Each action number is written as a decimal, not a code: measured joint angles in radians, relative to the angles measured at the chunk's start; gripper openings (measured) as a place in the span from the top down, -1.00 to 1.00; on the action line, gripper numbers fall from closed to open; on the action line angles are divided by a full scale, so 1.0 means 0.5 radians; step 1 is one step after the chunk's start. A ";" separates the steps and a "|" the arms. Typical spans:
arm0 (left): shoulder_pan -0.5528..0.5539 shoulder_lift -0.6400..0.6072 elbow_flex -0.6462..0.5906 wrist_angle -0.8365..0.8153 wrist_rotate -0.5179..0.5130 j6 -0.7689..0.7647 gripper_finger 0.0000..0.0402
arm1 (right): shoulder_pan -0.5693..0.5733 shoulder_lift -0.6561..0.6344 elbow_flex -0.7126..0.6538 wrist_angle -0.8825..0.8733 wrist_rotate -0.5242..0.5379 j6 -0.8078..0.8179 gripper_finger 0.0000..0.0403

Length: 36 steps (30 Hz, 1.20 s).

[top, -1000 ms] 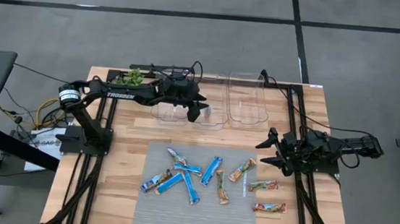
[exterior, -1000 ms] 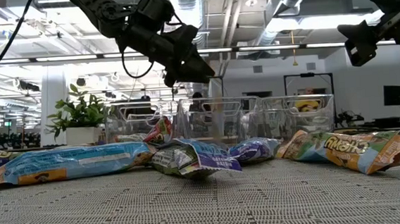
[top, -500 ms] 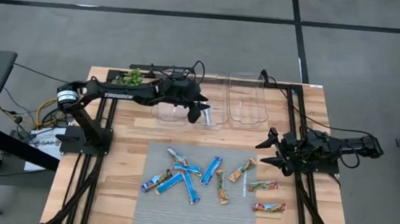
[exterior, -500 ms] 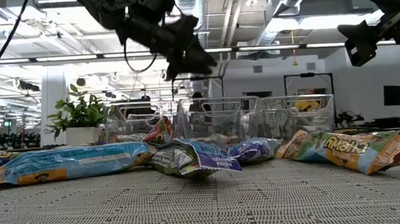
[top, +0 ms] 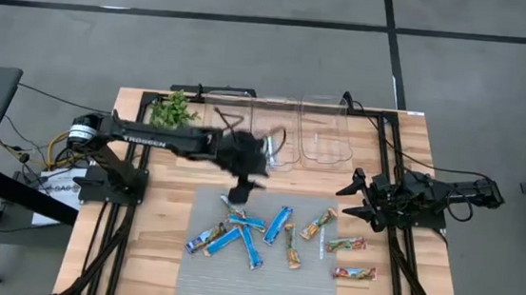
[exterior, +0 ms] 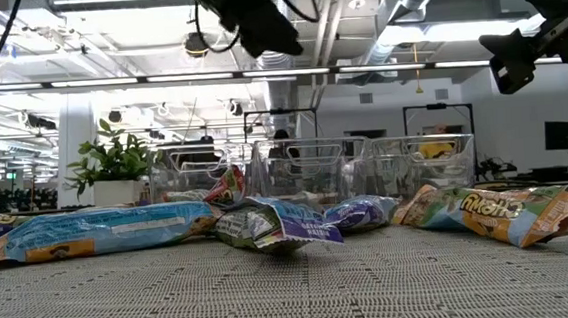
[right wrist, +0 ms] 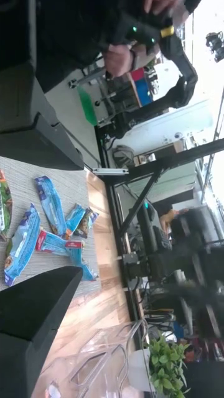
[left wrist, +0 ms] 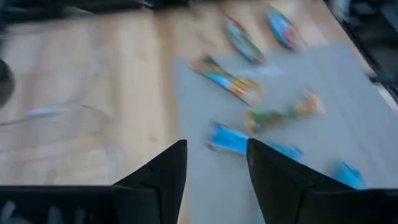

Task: Pick and place Granola Bars by type
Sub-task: Put the red granola bar into the left transparent bin

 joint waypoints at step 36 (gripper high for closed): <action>-0.345 0.400 -0.201 -0.715 -0.507 0.581 0.20 | 0.000 0.000 0.001 0.000 0.000 0.000 -0.29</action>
